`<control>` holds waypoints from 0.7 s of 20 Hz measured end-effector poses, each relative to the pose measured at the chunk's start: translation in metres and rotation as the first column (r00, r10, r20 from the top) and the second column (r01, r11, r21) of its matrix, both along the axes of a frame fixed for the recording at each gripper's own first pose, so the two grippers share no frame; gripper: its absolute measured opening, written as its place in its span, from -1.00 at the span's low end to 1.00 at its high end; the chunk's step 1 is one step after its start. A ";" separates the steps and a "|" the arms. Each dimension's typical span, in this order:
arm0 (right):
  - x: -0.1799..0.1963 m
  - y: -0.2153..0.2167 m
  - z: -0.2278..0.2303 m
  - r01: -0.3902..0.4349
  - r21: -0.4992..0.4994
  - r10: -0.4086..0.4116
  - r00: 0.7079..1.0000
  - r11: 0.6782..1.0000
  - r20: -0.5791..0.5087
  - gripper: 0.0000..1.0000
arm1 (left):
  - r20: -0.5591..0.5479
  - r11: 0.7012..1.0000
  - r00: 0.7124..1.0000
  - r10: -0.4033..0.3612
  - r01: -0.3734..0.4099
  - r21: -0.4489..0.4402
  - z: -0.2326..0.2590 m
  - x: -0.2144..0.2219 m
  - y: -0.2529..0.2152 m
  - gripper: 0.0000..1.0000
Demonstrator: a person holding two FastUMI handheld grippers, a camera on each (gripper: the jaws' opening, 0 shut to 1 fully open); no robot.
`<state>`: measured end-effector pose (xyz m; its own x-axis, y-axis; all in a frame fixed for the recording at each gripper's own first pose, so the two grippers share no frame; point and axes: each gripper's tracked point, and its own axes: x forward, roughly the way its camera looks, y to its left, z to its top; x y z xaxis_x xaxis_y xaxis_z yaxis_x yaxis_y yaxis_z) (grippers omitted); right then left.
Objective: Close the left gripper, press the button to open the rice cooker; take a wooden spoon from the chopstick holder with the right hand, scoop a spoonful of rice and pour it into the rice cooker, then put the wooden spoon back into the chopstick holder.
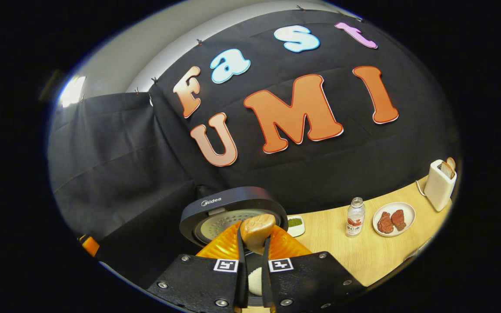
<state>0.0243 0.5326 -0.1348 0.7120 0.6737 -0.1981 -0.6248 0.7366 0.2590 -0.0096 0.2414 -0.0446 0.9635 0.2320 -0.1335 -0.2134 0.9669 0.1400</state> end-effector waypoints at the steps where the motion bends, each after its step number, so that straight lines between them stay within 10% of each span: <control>1: -0.001 0.001 0.000 -0.006 -0.012 0.006 1.000 1.000 0.016 -0.77 | -0.001 1.000 1.000 0.002 -0.002 0.000 0.000 -0.001 0.000 0.96; 14: -0.018 0.012 -0.007 -0.074 -0.146 0.098 0.982 0.986 0.163 -0.77 | -0.002 1.000 1.000 0.021 -0.021 0.004 0.002 -0.005 0.003 0.96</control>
